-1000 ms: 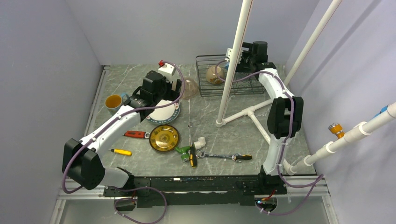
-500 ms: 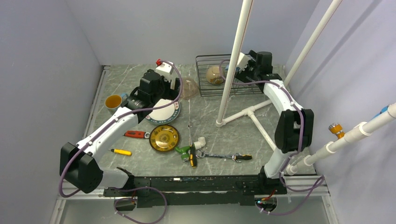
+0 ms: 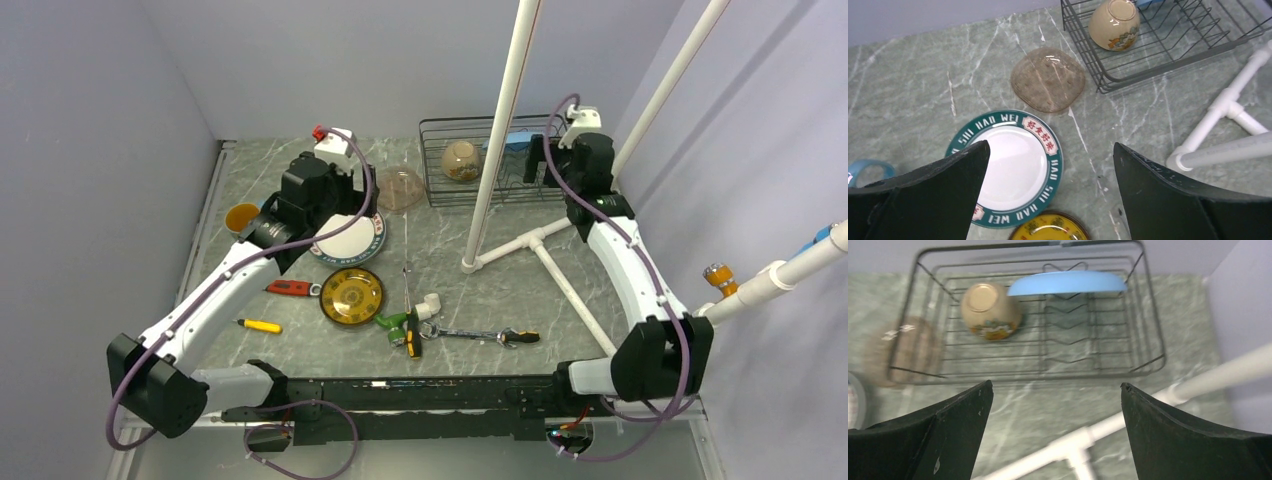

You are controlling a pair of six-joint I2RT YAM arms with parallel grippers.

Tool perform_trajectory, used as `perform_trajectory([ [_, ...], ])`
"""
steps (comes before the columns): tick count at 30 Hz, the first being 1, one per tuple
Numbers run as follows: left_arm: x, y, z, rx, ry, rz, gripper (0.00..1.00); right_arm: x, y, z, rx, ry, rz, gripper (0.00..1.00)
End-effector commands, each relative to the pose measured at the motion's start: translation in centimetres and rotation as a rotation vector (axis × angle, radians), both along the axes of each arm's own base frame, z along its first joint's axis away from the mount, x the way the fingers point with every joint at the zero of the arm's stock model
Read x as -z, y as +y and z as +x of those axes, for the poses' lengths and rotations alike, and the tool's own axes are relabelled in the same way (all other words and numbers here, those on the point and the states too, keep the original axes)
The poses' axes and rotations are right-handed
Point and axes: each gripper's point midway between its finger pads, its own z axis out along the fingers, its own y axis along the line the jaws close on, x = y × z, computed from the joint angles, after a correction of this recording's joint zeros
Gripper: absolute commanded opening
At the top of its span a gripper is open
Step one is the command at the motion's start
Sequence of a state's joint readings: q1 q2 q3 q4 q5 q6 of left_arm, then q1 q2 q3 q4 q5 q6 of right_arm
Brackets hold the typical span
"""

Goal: Load the mixed dishes into the dish rack

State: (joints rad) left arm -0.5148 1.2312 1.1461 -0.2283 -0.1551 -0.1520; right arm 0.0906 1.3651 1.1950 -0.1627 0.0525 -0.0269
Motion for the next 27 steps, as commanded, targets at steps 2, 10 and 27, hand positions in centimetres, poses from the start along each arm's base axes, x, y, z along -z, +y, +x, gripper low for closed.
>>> perform_trajectory([
  [2,-0.6,0.9,-2.6,-0.026,0.079,-0.145,0.99,-0.7,4.6,-3.6,-0.03,0.035,0.473,1.0],
  [10,4.0,7.5,-5.7,-0.216,0.283,-0.186,0.99,1.8,7.5,-6.4,-0.165,0.176,0.553,1.0],
  [27,8.7,27.6,-1.9,-0.949,0.451,-0.447,0.98,2.8,8.6,-7.9,-0.24,0.191,0.576,1.0],
])
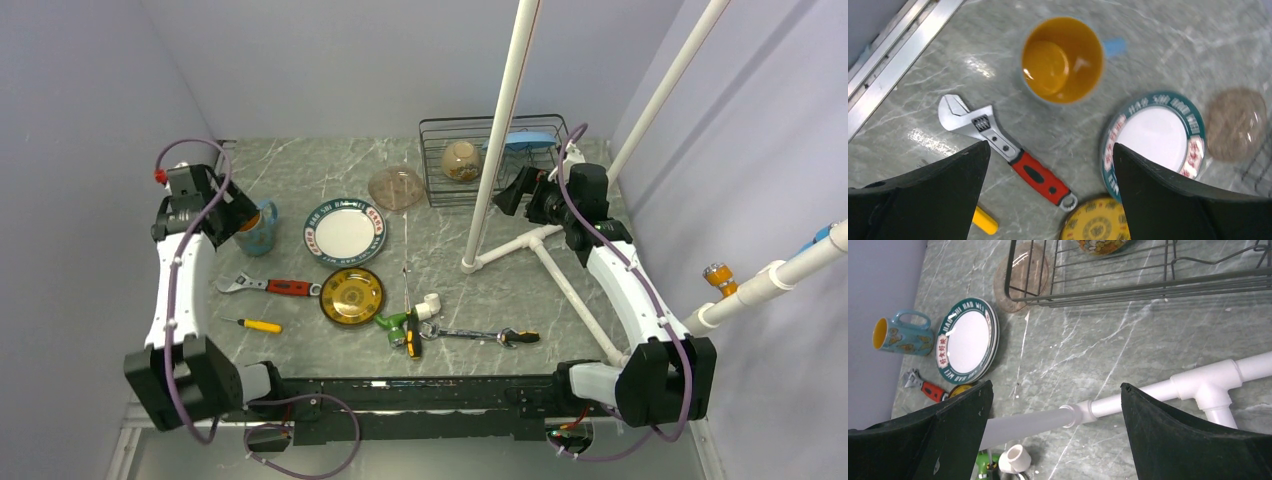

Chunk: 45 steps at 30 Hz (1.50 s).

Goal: Load the mixed dishes into the dish rack

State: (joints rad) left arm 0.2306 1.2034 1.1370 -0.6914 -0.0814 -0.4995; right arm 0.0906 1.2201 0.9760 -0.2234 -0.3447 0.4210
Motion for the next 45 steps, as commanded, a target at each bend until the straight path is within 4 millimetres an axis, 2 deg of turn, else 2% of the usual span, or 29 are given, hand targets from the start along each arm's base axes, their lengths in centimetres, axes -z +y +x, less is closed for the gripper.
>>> perform_trajectory([
  [1,1.3,3.5,2.3,-0.186,-0.017,-0.13,0.98,-1.9,0.7,-0.5,-0.032,-0.061,0.038,1.0],
  [4,3.5,5.6,2.5,-0.268,0.041,-0.179,0.96,-1.9,0.3,-0.5,-0.022,-0.059,0.018,1.0],
  [8,5.1,6.6,3.9,-0.27,0.054,-0.189,0.92,-1.9,0.4,-0.4,-0.022,-0.059,0.02,1.0],
  [14,7.8,6.6,5.0,-0.257,0.108,-0.229,0.87,-1.4,0.7,0.0,-0.028,-0.036,0.034,1.0],
  [19,8.9,6.4,5.9,-0.21,0.114,-0.239,0.74,-1.4,0.4,0.2,-0.014,-0.031,0.027,1.0],
  [25,10.4,5.9,5.8,-0.193,0.147,-0.237,0.67,-1.1,0.4,0.6,-0.009,0.004,0.025,1.0],
  [33,10.1,4.7,6.3,-0.144,0.167,-0.163,0.52,-1.1,0.5,0.4,0.0,0.022,0.022,1.0],
  [42,8.5,4.6,6.2,-0.137,0.137,-0.131,0.18,-1.2,0.4,0.1,0.03,0.051,-0.034,1.0],
  [45,7.7,4.6,6.2,-0.134,0.118,-0.118,0.0,-0.9,0.2,0.2,0.044,0.076,-0.062,1.0],
])
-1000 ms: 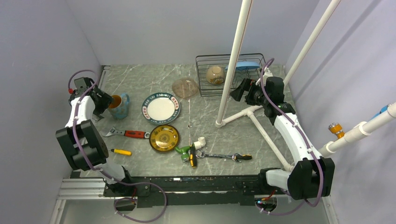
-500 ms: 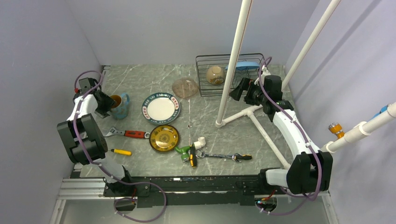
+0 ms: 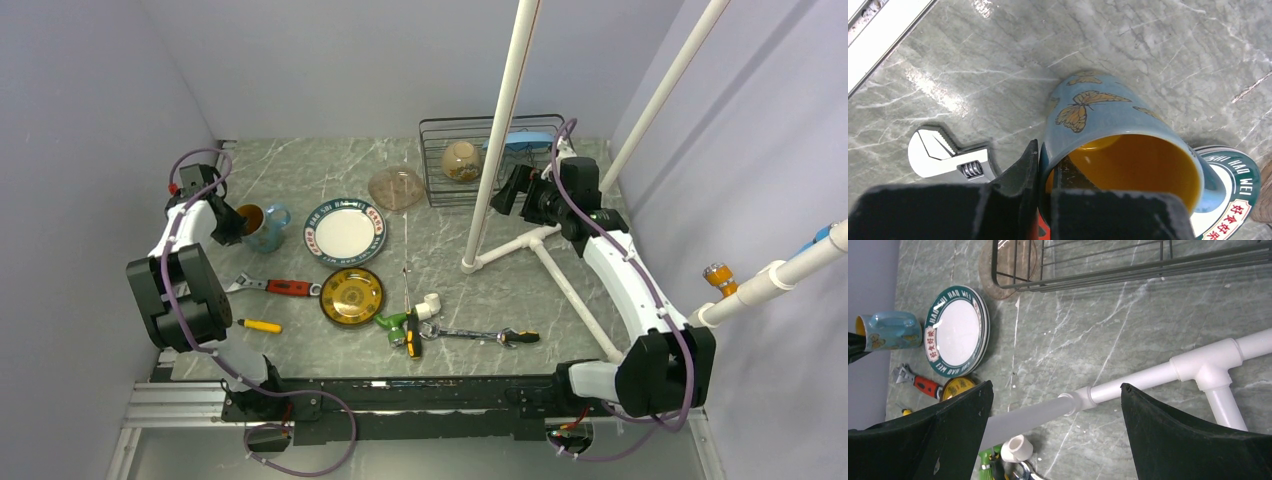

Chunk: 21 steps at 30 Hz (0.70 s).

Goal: Load the mixed dishes into the dish rack

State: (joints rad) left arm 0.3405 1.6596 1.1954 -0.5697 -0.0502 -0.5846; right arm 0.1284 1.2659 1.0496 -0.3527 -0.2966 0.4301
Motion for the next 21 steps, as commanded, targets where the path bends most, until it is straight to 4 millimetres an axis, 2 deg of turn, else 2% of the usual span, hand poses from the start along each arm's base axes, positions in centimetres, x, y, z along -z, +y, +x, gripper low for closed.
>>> perform_trajectory([
  [1,-4.3,0.1,1.4,0.017,-0.127,0.044,0.0,-1.6,-0.6,0.6,0.04,-0.014,-0.05,1.0],
  [4,-5.9,0.0,1.4,0.028,-0.178,0.069,0.0,-1.2,-0.7,0.5,0.05,0.017,-0.088,1.0],
  [8,-9.4,-0.6,1.8,0.079,-0.318,0.106,0.0,-0.8,-1.1,0.8,0.103,0.064,-0.08,1.0],
  [12,-12.7,-2.8,2.3,0.187,-0.481,0.11,0.0,-0.3,-1.4,0.8,0.164,0.137,-0.024,1.0],
  [18,-18.8,-9.7,4.0,0.42,-0.779,0.078,0.0,-1.8,1.0,0.9,0.052,0.121,0.109,1.0],
  [21,-22.5,-14.3,5.3,0.541,-0.915,0.088,0.0,-2.9,2.0,1.2,0.032,0.116,0.177,1.0],
])
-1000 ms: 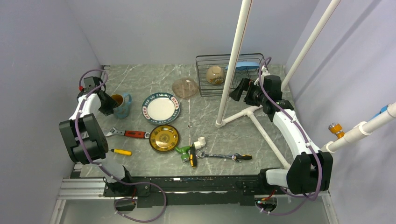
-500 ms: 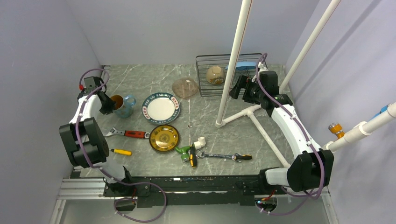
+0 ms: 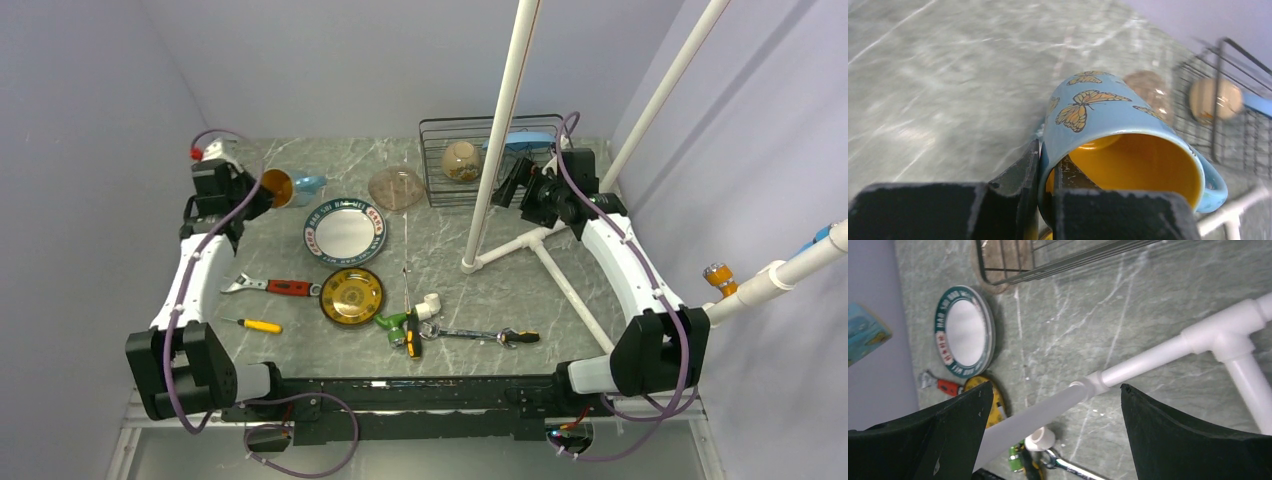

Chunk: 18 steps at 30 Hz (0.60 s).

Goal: Load the mixed dishes into the dish rack

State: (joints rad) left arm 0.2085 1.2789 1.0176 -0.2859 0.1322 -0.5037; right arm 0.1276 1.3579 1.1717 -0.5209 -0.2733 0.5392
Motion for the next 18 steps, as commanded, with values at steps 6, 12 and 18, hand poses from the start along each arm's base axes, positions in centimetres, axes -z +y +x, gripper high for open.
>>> perform_trajectory([
  [6,-17.0,-16.8,4.9,0.475,-0.689,0.043,0.0,-6.4,3.7,2.0,-0.086,-0.105,0.242,1.0],
  [12,-19.2,-25.5,6.0,0.668,-0.854,0.036,0.0,-9.0,5.1,1.9,-0.146,-0.132,0.345,1.0],
  [18,-19.6,-32.6,5.0,0.819,-0.935,-0.082,0.0,-11.6,6.9,0.6,-0.255,-0.208,0.513,0.99],
])
